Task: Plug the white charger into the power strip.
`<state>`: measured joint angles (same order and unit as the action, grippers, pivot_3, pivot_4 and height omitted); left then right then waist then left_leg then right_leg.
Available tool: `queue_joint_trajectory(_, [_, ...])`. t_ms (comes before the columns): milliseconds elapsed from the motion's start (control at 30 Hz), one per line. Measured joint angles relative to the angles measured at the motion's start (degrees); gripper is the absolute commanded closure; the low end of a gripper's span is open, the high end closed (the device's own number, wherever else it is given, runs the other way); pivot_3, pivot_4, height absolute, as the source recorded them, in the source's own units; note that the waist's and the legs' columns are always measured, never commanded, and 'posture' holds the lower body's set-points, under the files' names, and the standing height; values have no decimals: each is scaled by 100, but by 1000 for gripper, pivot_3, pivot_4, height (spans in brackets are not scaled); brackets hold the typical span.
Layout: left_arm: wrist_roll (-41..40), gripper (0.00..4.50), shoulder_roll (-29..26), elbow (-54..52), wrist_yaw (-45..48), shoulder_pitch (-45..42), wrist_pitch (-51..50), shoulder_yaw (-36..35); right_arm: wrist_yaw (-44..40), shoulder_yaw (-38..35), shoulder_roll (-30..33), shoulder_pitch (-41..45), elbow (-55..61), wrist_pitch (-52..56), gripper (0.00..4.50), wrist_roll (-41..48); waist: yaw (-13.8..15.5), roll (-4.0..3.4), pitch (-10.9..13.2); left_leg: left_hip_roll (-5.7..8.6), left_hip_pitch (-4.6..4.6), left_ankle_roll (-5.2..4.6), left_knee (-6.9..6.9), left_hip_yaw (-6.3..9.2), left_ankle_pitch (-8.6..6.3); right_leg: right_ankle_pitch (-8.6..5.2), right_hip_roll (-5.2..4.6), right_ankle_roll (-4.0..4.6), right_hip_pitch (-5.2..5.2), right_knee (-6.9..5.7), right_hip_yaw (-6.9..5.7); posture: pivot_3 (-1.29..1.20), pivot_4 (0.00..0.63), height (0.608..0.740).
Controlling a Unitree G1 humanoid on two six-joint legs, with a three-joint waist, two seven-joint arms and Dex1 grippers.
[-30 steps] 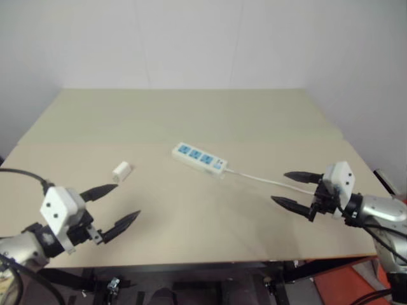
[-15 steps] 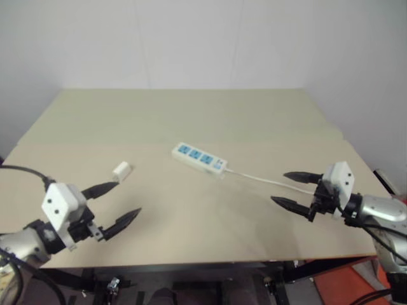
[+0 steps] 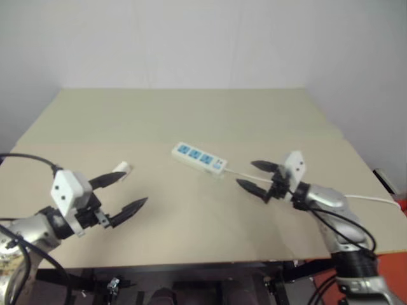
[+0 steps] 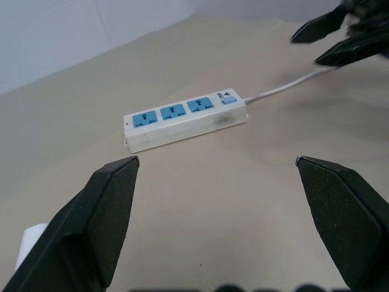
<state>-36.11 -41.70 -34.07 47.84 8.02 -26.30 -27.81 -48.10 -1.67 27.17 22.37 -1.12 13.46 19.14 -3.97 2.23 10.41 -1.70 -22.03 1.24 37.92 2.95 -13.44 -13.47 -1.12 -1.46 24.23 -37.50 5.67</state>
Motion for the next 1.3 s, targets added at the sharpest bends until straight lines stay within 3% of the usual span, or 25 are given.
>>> queue_joint_trajectory(233, [8, 0, -6, 116, 7, -157, 20, 245, 588, 335, -1041, 1260, -2106, -1031, 23, -704, -11, -2, 1, -2, 3, 1, -4, 2, -1, 6, 1, 9, 3, -4, -3, 0, 150, 740])
queue_joint_trajectory(667, [20, 0, -7, 118, 16, -118, 134, 262, 197, 349, -1288, 2352, -4855, -2483, 23, -1127, -32, -4, 3, -1, 7, 1, -5, 2, -1, 9, -1, 12, 1, -6, -4, 0, 150, 740])
queue_joint_trajectory(1300, [17, 0, -113, 119, 79, -42, 222, 256, 192, 283, -1669, 3120, -6641, -3038, 23, -1392, -166, -7, 4, -1, 6, 1, -7, 7, -1, 9, -1, 13, 2, -7, -5, 0, 150, 740])
